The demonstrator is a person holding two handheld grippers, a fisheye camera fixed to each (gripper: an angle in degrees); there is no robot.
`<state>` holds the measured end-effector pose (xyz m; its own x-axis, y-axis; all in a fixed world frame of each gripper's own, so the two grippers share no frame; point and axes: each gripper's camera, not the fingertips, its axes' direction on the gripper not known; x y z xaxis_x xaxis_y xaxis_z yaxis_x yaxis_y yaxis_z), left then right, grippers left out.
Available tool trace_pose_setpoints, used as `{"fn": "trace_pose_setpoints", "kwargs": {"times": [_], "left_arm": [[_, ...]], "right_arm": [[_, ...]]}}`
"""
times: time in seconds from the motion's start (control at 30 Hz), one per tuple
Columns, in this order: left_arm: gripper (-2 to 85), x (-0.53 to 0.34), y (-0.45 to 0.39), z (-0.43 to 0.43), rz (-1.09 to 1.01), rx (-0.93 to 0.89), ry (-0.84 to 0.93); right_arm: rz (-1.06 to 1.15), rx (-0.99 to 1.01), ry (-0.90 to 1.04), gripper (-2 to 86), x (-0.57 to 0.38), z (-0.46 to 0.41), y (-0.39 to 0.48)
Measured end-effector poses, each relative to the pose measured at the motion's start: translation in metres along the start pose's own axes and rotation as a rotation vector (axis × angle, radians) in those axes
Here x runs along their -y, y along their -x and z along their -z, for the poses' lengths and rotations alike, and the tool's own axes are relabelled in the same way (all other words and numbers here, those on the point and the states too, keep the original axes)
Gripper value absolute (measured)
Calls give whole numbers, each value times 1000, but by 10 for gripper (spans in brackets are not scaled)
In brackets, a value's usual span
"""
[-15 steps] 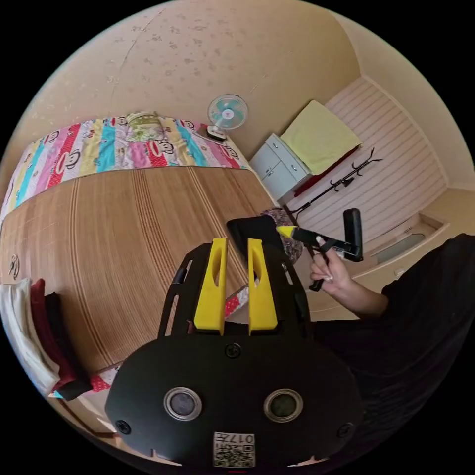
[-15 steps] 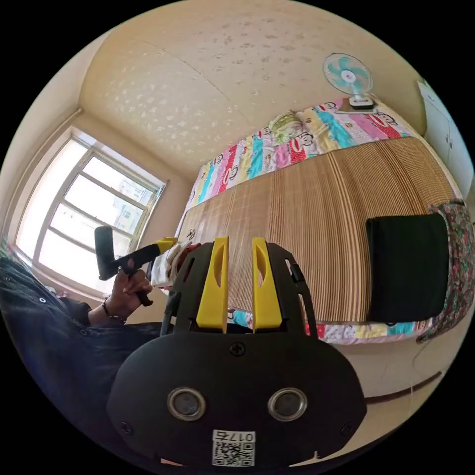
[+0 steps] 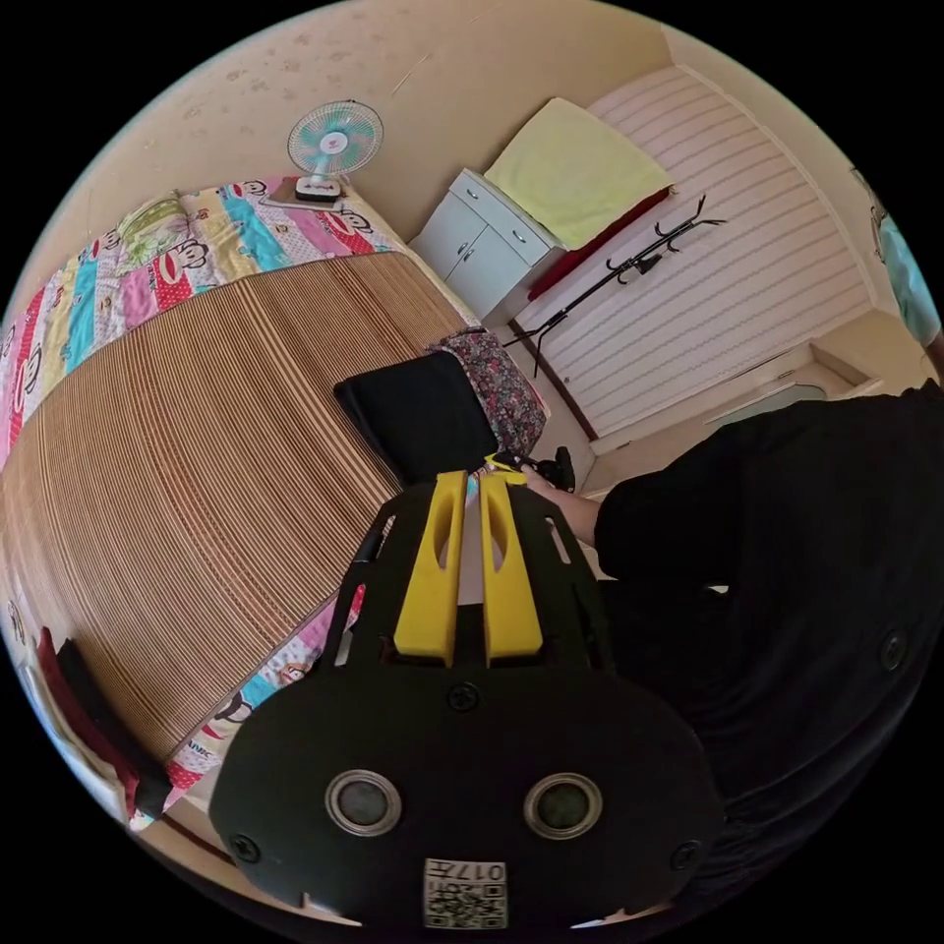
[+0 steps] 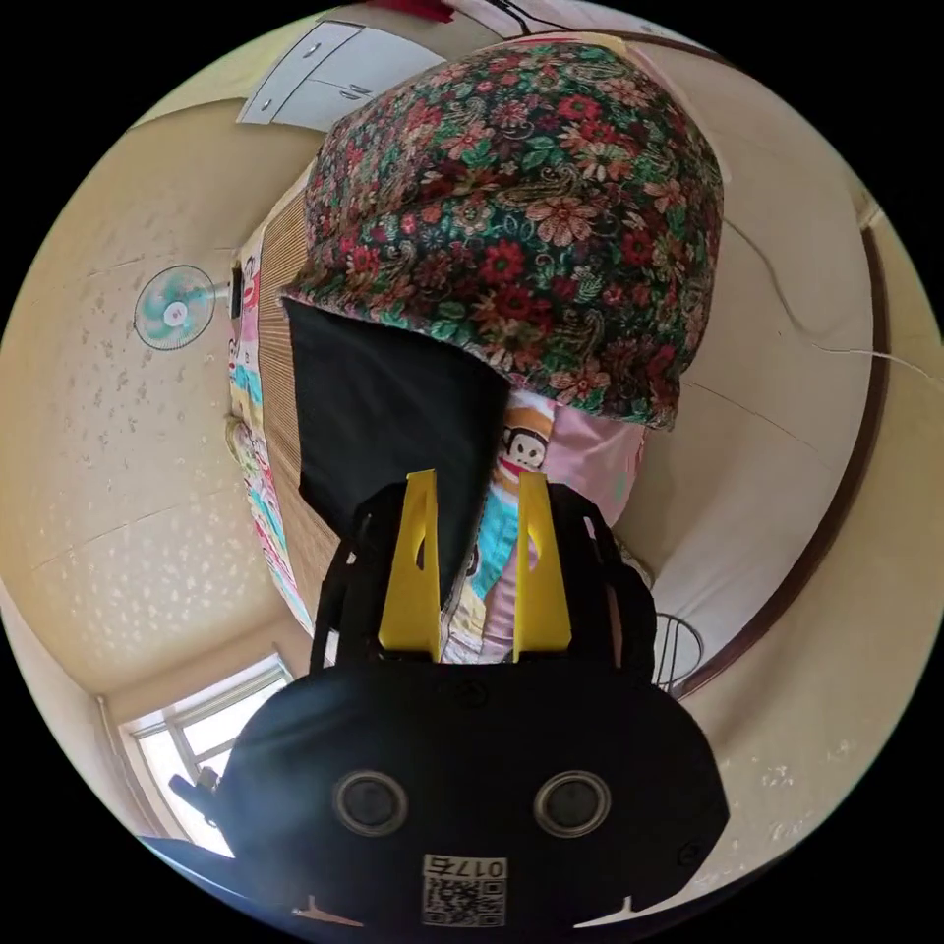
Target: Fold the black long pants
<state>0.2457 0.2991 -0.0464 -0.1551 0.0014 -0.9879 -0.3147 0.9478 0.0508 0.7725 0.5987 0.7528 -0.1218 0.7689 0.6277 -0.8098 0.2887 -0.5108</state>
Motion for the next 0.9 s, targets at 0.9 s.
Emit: {"fn": "trace_pose_setpoints", "kwargs": {"times": [0.9], "left_arm": [[-10,-102,148,-1,87,114,-271]], "right_arm": [[1136,524,722,32,-259,-80,555]]}}
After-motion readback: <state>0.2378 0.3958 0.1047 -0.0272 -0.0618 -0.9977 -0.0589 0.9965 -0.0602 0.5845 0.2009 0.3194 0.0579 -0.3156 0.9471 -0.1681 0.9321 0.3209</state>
